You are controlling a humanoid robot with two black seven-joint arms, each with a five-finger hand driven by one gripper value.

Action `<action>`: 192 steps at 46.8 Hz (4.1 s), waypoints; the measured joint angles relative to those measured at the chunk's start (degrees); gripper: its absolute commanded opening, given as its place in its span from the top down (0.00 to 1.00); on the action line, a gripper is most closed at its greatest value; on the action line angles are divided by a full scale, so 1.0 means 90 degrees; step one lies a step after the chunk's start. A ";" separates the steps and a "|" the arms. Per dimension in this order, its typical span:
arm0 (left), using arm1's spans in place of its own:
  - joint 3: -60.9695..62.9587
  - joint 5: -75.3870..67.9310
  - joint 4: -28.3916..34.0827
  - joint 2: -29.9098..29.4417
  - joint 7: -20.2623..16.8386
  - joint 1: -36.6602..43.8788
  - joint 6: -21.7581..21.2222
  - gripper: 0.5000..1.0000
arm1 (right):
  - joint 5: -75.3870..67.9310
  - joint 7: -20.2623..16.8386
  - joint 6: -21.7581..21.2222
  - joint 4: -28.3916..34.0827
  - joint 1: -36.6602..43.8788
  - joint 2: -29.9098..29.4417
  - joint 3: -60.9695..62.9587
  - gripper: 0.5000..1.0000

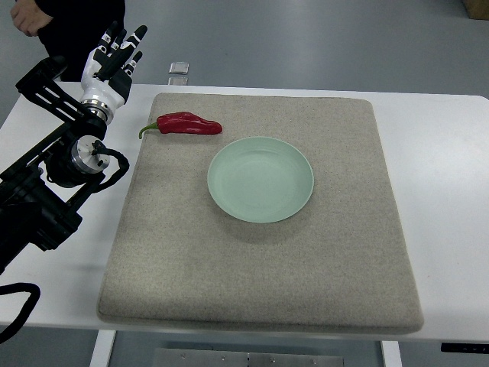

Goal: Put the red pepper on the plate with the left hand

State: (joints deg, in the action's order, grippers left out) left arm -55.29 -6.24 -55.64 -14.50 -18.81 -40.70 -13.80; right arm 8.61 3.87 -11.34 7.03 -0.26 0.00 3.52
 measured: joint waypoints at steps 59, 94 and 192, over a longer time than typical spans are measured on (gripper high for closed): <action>-0.0071 0.0078 0.0265 0.0039 0.0005 0.0032 0.0430 0.01 | 0.0000 0.0000 -0.0001 0.0000 0.0000 0.0000 0.0000 0.14; -0.0087 -0.0005 0.0685 -0.0042 0.0000 -0.0053 0.1100 0.03 | 0.0000 0.0000 0.0001 0.0000 0.0000 0.0000 0.0000 0.14; 0.1877 -0.9866 0.1385 -0.0346 0.1025 -0.0939 0.0104 0.20 | 0.0000 0.0000 0.0000 0.0000 -0.0001 0.0000 0.0000 0.14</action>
State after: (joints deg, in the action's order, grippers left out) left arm -38.40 -95.03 -43.18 -17.61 -9.59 -49.15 -12.87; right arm 8.61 3.87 -11.34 7.03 -0.27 0.00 3.51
